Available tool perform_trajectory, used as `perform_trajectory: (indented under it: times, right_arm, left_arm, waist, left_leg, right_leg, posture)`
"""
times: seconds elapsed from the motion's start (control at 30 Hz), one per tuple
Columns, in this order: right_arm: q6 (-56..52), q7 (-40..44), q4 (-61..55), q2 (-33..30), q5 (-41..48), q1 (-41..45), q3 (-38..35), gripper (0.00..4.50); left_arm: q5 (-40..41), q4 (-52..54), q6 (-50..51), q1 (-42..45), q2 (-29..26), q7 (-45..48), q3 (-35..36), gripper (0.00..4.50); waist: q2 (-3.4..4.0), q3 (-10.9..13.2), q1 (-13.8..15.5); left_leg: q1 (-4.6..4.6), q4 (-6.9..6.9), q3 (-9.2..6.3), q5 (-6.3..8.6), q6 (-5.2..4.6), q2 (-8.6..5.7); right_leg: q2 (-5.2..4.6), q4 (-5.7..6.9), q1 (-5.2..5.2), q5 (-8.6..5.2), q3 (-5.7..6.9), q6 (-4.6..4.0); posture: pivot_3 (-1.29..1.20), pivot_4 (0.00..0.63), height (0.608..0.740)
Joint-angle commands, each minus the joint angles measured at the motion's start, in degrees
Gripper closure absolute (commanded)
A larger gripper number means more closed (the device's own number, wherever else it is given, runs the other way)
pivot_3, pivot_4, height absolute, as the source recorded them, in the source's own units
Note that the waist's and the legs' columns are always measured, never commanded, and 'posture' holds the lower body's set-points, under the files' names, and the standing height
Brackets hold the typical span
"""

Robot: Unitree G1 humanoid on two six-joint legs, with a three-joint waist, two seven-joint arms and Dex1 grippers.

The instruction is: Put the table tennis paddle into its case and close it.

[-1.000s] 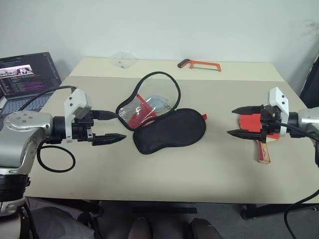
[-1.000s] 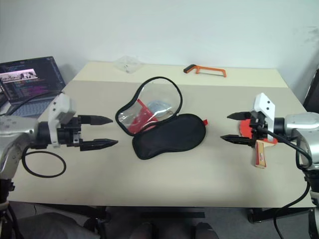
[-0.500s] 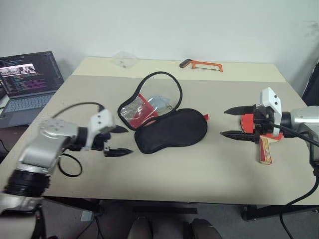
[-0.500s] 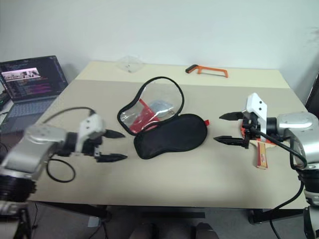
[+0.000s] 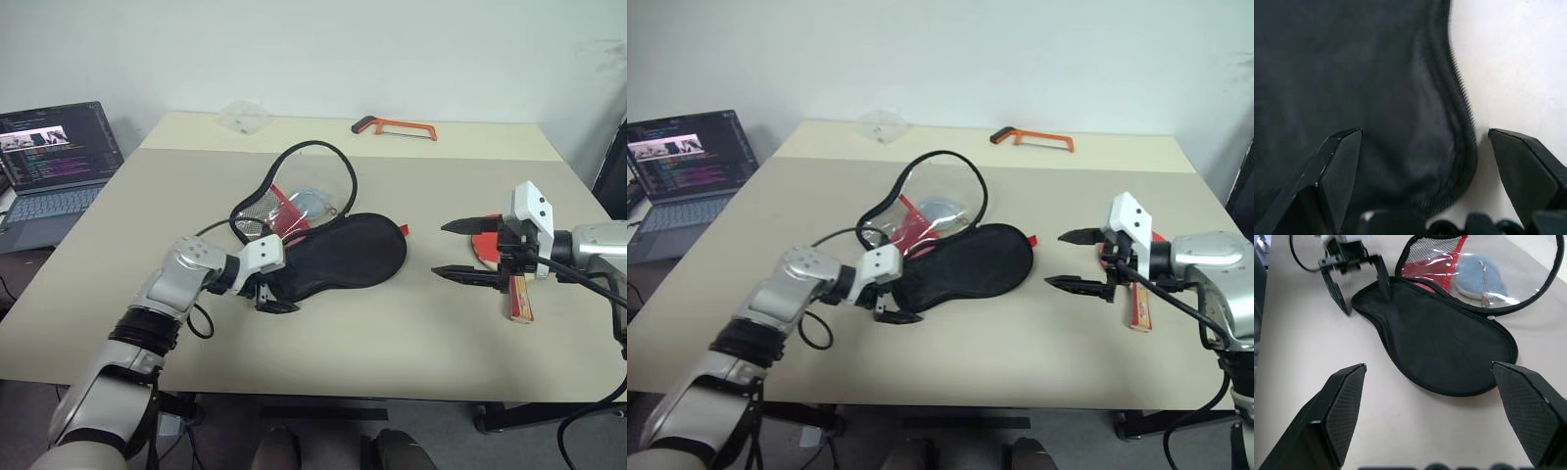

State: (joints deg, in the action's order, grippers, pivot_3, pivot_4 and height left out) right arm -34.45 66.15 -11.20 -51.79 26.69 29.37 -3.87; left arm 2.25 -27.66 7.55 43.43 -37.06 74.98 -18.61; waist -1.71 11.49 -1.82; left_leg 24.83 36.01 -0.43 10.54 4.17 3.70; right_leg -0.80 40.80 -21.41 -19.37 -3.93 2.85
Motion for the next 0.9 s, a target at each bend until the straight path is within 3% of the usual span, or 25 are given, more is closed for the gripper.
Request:
perform_trajectory:
  times: [0.03, 0.1, 0.17, 0.3, 0.53, 0.7, 0.9]
  right_arm:
    - [-0.60, -0.51, -2.18, -1.95, 1.53, -0.45, -3.33, 0.02]
    - [-1.25, -0.93, -3.12, -2.39, 1.90, -0.96, -3.79, 0.02]
    - [-1.60, -1.12, -3.70, -2.75, 2.16, -1.46, -4.20, 0.00]
    - [-2.36, -2.27, -4.86, -3.29, 2.92, -2.38, -4.92, 0.00]
    - [-3.21, -3.20, -6.30, -3.65, 3.32, -3.84, -5.85, 0.00]
    - [-3.55, -3.07, -6.01, -4.24, 3.13, -2.78, -5.26, 0.00]
    - [-3.27, -2.48, -5.57, -4.97, 2.71, -2.31, -4.75, 0.00]
  left_arm:
    - [-2.82, -4.39, -2.34, 1.99, 3.07, -0.16, -1.96, 0.00]
    - [-4.76, -6.96, -2.60, 2.79, 4.48, -1.01, -2.92, 0.00]
    - [-5.95, -8.20, -2.64, 3.21, 5.43, -1.66, -3.32, 0.58]
    - [-5.86, -6.64, 2.86, 3.07, 8.79, -4.75, -2.19, 1.90]
    - [-0.46, 8.13, 25.97, 2.02, 18.50, -12.18, 1.18, 4.36]
    - [0.75, 10.54, 37.16, 4.75, 32.51, -25.97, 3.95, 4.46]
    - [-0.23, 0.52, 34.44, 9.36, 41.81, -43.20, 8.90, 4.46]
  waist:
    - [0.02, -0.01, 0.31]
    - [0.04, -0.02, 0.61]
    - [0.16, -0.11, 0.81]
    - [0.28, -0.20, 1.15]
    - [0.26, -0.19, 1.41]
    - [0.24, -0.17, 1.39]
    - [0.24, -0.16, 0.42]
  left_leg:
    - [-0.01, 0.03, -0.02, 0.00, 0.00, -0.02]
    - [-0.01, 0.07, -0.07, -0.01, -0.02, -0.08]
    - [-0.01, 0.09, -0.08, -0.05, -0.07, -0.14]
    - [-0.08, 0.10, -0.08, -0.30, -0.42, -0.26]
    - [-0.01, 0.12, -0.02, -0.84, -0.92, -0.32]
    - [0.28, 0.06, -0.01, -0.85, -0.95, -0.31]
    - [0.64, -0.05, -0.09, -0.84, -0.97, -0.33]
  right_leg:
    - [-0.01, 0.00, 0.04, 0.00, 0.01, 0.01]
    - [-0.06, -0.02, 0.11, 0.02, 0.07, 0.05]
    - [-0.11, -0.05, 0.18, 0.07, 0.08, 0.14]
    - [-0.22, -0.05, 0.29, 0.13, 0.08, 0.48]
    - [-0.26, -0.36, 0.32, 0.71, -0.04, 0.79]
    - [-0.25, -0.86, 0.29, 0.87, -0.04, 0.92]
    - [-0.18, -0.99, -0.05, 1.02, -0.04, 0.69]
  posture:
    - [0.00, 0.150, 0.740]
    - [0.00, 0.150, 0.740]
    - [0.00, 0.150, 0.740]
    - [0.00, 0.150, 0.740]
    - [0.00, 0.150, 0.740]
    - [0.00, 0.150, 0.740]
    - [0.00, 0.150, 0.740]
